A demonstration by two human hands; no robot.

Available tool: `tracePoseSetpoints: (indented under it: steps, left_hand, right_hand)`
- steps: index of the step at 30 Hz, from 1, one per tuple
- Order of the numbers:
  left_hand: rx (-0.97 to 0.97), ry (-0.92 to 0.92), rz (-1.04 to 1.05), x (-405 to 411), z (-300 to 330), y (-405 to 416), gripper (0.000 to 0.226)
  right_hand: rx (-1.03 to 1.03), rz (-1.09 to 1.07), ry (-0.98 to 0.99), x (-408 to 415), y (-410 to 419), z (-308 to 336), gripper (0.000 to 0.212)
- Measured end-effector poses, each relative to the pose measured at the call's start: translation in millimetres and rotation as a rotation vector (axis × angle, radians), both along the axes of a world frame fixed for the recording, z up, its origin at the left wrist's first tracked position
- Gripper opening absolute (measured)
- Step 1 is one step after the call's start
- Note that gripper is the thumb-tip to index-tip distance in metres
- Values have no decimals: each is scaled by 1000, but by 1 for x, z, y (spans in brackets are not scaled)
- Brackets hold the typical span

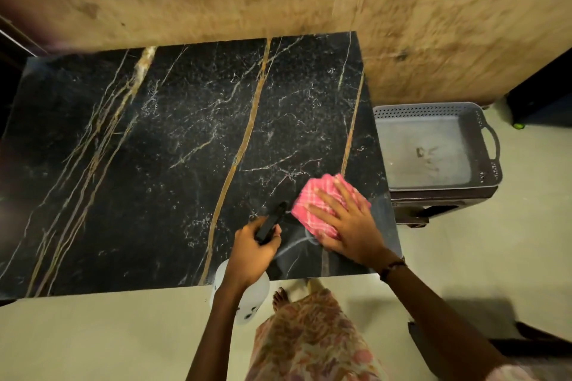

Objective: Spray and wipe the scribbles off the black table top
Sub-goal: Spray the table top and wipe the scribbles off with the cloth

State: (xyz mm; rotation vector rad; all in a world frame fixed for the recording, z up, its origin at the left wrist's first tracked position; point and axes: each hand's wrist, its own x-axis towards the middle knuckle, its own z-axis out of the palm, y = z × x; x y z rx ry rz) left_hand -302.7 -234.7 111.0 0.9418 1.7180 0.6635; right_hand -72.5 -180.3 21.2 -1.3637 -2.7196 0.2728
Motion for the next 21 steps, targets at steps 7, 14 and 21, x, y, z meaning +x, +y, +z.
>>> tracePoseSetpoints:
  steps: [7,14,21]
  left_hand:
    - [0,-1,-3,-7,-1,-15,4]
    - [30,12,28,-18,0,-36,11]
    - [13,-24,62,-32,4,-53,6]
  right_hand:
    - [-61,-250,-95,44,32,12,68]
    - [-58,-145,-43,-57,-2,10,62]
    - [-33,32,33,-4,-72,3,56]
